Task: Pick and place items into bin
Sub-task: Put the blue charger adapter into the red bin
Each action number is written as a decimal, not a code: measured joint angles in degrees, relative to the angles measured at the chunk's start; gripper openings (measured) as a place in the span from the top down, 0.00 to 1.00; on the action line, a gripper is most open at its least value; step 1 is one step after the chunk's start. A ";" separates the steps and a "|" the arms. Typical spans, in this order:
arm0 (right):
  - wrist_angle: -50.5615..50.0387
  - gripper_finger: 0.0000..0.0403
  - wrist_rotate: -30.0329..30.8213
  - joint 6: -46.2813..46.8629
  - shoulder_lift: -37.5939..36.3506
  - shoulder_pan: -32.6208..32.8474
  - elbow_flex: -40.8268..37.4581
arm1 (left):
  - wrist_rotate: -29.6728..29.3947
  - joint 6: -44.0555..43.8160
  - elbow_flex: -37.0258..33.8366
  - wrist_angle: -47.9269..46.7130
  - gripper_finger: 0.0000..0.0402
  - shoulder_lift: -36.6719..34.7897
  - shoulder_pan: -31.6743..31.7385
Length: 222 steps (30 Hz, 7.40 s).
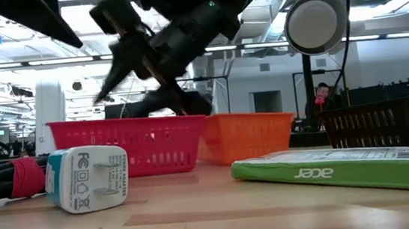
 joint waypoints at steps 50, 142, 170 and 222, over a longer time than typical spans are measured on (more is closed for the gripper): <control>-25.24 0.67 22.48 -2.31 -24.78 25.33 0.00 | 42.86 43.60 0.00 43.19 0.34 25.12 0.02; -25.05 0.67 23.75 -2.94 -24.78 25.73 -0.02 | 48.95 42.86 0.11 59.18 0.65 45.57 4.76; -24.94 0.67 23.86 -3.97 -24.26 26.43 -0.07 | 26.53 50.36 14.04 16.71 0.67 26.48 10.48; -25.13 0.67 26.79 -2.40 -24.30 29.63 -0.04 | 34.40 59.17 14.76 5.88 0.44 40.26 24.94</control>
